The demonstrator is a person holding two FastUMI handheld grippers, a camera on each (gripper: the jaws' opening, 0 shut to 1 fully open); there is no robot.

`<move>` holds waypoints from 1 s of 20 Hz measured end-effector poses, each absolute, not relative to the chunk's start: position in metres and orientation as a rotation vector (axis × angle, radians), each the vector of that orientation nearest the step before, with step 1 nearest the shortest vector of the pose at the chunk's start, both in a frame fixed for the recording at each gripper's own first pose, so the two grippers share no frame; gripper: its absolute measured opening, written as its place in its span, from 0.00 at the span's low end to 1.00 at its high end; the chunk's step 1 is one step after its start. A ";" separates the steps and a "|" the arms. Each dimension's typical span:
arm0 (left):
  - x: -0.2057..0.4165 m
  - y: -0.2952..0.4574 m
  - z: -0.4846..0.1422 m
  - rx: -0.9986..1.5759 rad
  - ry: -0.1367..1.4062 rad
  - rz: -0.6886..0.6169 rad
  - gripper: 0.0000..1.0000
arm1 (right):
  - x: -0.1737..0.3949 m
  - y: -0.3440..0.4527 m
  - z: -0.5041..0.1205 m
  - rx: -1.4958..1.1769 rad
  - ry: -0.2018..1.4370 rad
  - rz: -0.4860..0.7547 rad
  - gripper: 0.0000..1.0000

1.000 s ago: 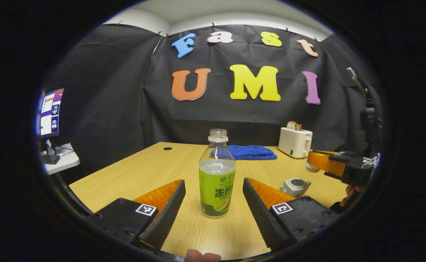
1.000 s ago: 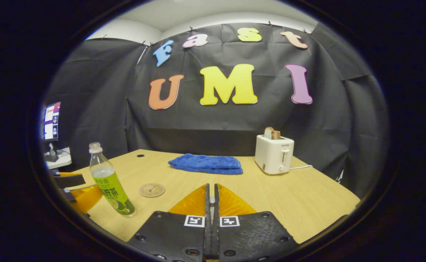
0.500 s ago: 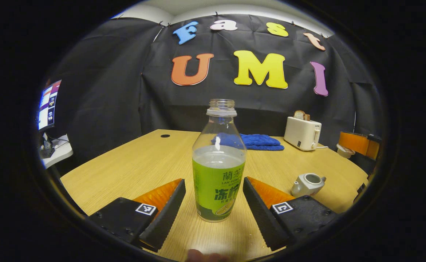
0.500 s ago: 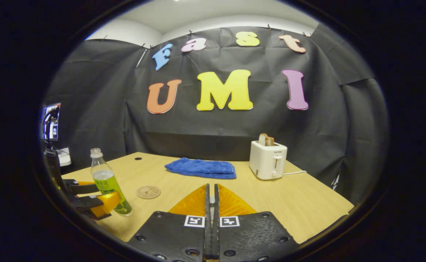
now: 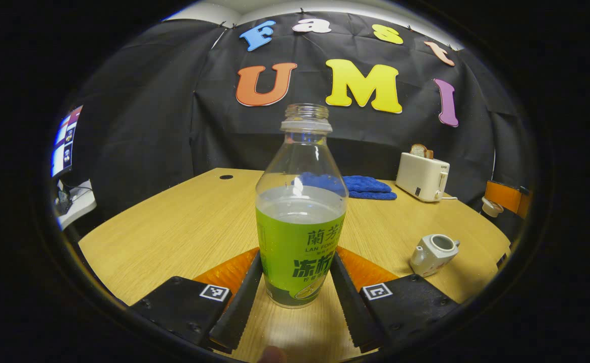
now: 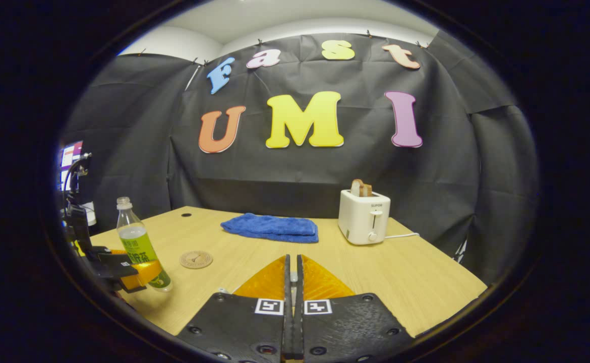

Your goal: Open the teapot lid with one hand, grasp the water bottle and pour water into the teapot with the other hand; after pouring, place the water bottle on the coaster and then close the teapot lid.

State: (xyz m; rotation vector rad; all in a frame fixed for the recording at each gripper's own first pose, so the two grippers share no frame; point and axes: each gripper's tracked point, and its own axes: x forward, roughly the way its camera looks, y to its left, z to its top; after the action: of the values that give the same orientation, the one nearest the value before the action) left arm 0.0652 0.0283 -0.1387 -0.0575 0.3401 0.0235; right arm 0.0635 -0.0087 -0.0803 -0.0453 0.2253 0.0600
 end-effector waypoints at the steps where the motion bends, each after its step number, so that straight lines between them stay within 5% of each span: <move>1: 0.066 0.030 -0.138 -0.023 0.354 0.030 0.79 | 0.063 -0.012 -0.080 -0.045 0.229 0.060 0.00; 11: 0.071 0.059 -0.092 0.704 0.342 0.100 0.74 | 0.060 -0.051 -0.089 -0.061 0.254 0.067 0.00; 20: 0.077 0.032 -0.111 1.170 0.425 0.043 0.74 | 0.051 -0.088 -0.101 -0.050 0.269 0.059 0.00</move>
State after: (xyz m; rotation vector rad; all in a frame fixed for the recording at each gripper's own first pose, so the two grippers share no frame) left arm 0.0774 0.0322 -0.1106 1.1702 0.4255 0.0428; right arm 0.0510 -0.0875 -0.1005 -0.0502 0.2687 0.0590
